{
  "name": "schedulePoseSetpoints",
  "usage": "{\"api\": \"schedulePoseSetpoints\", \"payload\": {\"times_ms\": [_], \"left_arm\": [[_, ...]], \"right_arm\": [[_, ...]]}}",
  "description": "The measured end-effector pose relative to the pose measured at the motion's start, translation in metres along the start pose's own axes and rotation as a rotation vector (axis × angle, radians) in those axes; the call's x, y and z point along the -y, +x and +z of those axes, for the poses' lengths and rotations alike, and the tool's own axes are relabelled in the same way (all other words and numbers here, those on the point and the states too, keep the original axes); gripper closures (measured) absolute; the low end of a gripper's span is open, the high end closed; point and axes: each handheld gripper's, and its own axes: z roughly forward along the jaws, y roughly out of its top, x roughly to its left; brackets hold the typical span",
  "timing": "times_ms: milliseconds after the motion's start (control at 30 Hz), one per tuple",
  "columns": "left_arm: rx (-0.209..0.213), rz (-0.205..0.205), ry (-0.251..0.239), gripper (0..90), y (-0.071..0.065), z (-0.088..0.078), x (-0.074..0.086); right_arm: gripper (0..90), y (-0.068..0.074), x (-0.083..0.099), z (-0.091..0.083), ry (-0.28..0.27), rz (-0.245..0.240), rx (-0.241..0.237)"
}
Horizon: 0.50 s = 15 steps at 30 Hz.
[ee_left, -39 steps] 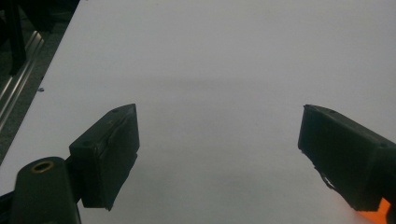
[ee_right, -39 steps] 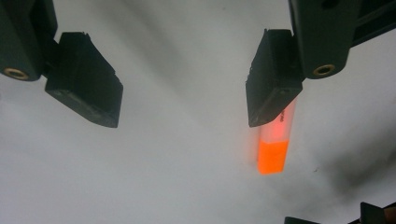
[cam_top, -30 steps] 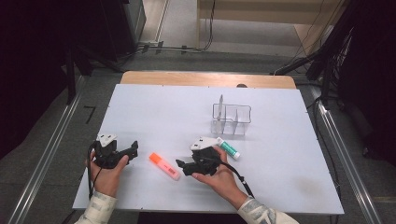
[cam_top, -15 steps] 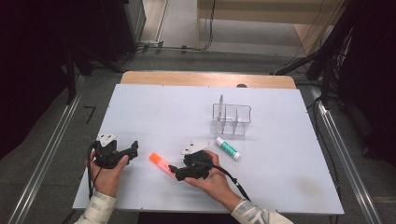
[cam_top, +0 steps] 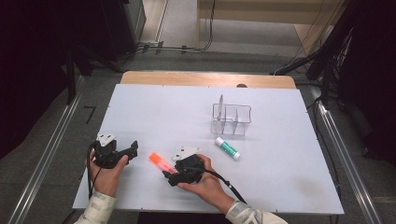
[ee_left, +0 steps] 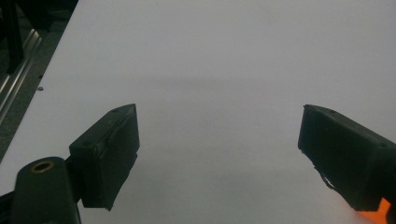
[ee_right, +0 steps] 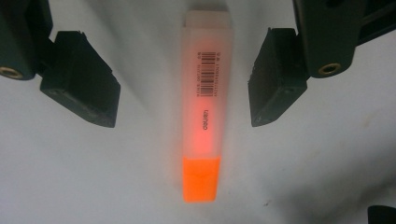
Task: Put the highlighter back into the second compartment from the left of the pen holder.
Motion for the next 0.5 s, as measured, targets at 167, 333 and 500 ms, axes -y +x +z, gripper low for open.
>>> {"api": "schedulePoseSetpoints", "payload": {"times_ms": [167,333,500], "left_arm": [[0.000,0.001,0.000,12.7,0.0001,0.0000,0.0000],[0.001,0.002,0.001,12.7,0.0005,0.0000,-0.0001],[0.001,0.000,0.000,12.7,0.0001,-0.0001,-0.0001]], "right_arm": [[24.9,0.0034,0.0009,0.0036,0.009,-0.009,0.009],[27.2,0.0053,0.0016,0.0066,0.016,-0.016,0.023],[31.4,0.0081,0.0027,0.0095,0.025,-0.023,0.033]]}}
